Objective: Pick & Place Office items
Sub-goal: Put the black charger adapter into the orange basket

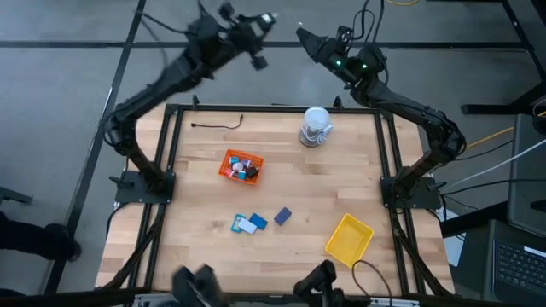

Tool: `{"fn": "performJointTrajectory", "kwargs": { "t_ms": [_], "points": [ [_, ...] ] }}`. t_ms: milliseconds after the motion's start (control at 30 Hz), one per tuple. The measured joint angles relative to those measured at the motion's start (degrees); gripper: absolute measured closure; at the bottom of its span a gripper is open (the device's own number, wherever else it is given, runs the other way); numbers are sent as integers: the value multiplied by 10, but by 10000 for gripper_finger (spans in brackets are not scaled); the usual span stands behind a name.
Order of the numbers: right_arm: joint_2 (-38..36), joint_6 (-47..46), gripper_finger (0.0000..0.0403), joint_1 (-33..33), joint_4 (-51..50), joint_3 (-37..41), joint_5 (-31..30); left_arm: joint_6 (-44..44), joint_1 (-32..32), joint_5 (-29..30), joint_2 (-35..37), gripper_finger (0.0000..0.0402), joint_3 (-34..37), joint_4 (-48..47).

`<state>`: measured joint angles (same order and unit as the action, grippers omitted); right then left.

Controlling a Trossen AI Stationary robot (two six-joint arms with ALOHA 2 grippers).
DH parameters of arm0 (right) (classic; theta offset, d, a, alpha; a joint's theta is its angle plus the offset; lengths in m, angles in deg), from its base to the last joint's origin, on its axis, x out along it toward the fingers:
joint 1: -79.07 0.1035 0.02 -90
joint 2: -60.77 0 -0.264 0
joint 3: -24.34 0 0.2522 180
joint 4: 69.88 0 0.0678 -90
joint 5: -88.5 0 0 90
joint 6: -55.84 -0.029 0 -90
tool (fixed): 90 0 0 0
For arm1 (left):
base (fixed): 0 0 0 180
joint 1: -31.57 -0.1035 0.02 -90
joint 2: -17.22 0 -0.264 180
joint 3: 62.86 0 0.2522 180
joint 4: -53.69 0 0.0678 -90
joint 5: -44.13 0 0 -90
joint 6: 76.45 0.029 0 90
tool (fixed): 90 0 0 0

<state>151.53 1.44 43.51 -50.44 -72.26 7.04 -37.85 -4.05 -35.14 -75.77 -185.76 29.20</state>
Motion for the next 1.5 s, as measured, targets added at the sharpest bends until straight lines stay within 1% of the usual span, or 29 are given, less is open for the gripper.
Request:
{"fn": "performJointTrajectory", "kwargs": {
  "t_ms": [67, 133, 167, 233, 300, 333, 367, 400, 500, 600, 667, 733, 833, 900, 967, 1067, 1133, 1233, 1333, 1400, 1500],
  "points": [
    [-9, 25, 72, -10, -39, 0, 9, -44, -38, -42, 21, 251, 0, -58],
    [-24, 65, 97, -20, -121, 0, 16, -91, -78, -107, 37, 251, -2, -139],
    [-33, 89, 109, -24, -173, 0, 15, -114, -101, -156, 43, 251, -2, -188],
    [-49, 141, 130, -28, -289, 0, 4, -150, -145, -274, 47, 251, 0, -291],
    [-61, 186, 148, -26, -404, 0, -13, -151, -181, -382, 48, 251, 0, -391],
    [-64, 205, 157, -22, -454, 0, -24, -138, -193, -412, 49, 251, 0, -439],
    [-66, 222, 166, -16, -496, 0, -37, -121, -197, -423, 50, 251, 1, -483],
    [-67, 237, 176, -9, -534, 0, -49, -113, -192, -423, 52, 251, 13, -504],
    [-67, 269, 204, 13, -621, 0, -78, -125, -178, -430, 75, 251, 86, -501],
    [-66, 286, 230, 33, -683, 0, -113, -159, -151, -420, 103, 251, 175, -455],
    [-65, 294, 242, 45, -713, 0, -136, -194, -133, -414, 112, 251, 249, -416],
    [-65, 297, 248, 51, -728, 0, -147, -234, -109, -402, 120, 251, 321, -355],
    [-65, 308, 249, 53, -753, 0, -150, -280, -81, -355, 140, 251, 405, -251],
    [-65, 313, 250, 53, -772, 0, -150, -306, -62, -342, 140, 251, 453, -221],
    [-65, 318, 250, 53, -796, 0, -151, -331, -37, -314, 141, 251, 489, -201],
    [-65, 324, 250, 53, -825, 0, -152, -343, 2, -275, 150, 251, 529, -196],
    [-65, 329, 250, 53, -849, 1, -152, -359, 28, -260, 151, 251, 553, -196],
    [-66, 340, 250, 54, -850, 23, -152, -375, 71, -240, 151, 251, 574, -184],
    [-81, 345, 250, 62, -822, 77, -152, -393, 104, -214, 152, 251, 588, -170],
    [-101, 351, 250, 73, -770, 131, -139, -414, 118, -205, 152, 251, 591, -137],
    [-143, 330, 250, 96, -645, 218, -80, -445, 135, -193, 152, 251, 592, -111]
  ]
}}
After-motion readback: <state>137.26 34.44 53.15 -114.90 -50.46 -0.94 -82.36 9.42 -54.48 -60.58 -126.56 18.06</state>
